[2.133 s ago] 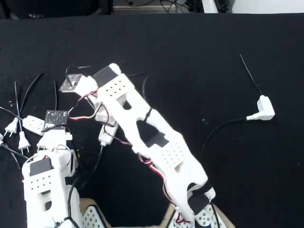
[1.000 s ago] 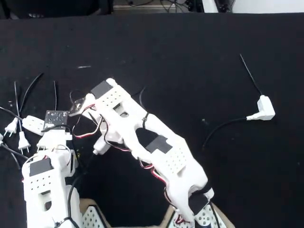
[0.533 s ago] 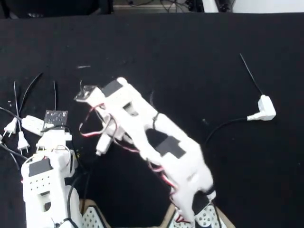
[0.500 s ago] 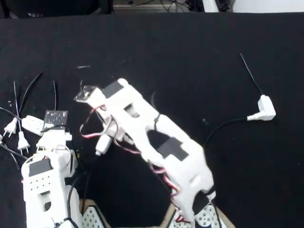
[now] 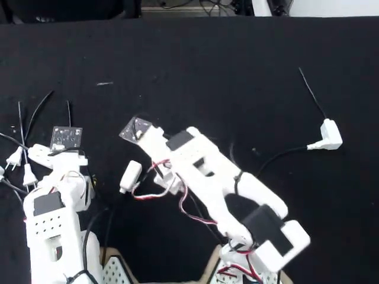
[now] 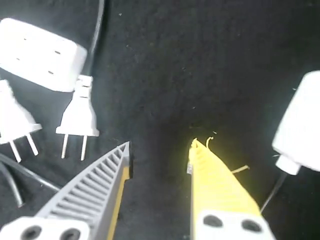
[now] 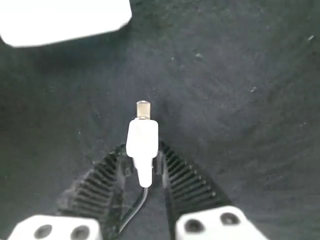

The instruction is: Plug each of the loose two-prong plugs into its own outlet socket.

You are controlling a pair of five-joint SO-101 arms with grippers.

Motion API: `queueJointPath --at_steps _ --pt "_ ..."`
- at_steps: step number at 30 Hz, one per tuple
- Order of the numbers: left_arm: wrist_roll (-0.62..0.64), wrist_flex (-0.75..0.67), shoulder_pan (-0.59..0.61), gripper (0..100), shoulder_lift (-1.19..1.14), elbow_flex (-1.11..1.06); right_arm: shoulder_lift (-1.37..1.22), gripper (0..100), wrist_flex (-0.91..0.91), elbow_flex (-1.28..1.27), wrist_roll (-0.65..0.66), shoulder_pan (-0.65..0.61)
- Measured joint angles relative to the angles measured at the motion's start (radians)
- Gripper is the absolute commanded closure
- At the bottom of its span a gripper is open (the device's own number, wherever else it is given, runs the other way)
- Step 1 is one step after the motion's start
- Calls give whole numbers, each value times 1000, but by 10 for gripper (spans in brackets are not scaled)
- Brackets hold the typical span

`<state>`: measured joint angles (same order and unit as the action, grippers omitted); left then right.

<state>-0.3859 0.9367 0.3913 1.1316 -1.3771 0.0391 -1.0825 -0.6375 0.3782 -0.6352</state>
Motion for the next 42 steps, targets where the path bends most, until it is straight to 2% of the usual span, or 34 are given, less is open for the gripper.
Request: queueJointPath --at_steps 4,15,18,21,28,34,38,42 --pt "-3 0 -26 805 2 -40 0 876 8 -15 0 2" --pt "-2 0 -31 805 2 -87 0 877 28 -51 0 2" --pt "-2 0 -31 805 2 -87 -5 901 68 -66 0 2" --pt "-2 0 -31 805 2 -87 -31 994 100 -66 0 2" --pt "-2 0 -31 805 2 -87 -23 988 104 -72 0 63" --pt "0 12 -31 805 2 -63 224 988 55 -143 -18 161" --pt "3 74 -31 802 0 63 436 988 206 -284 -157 201" --pt "31 213 -60 802 -21 270 611 988 327 -450 -249 227"
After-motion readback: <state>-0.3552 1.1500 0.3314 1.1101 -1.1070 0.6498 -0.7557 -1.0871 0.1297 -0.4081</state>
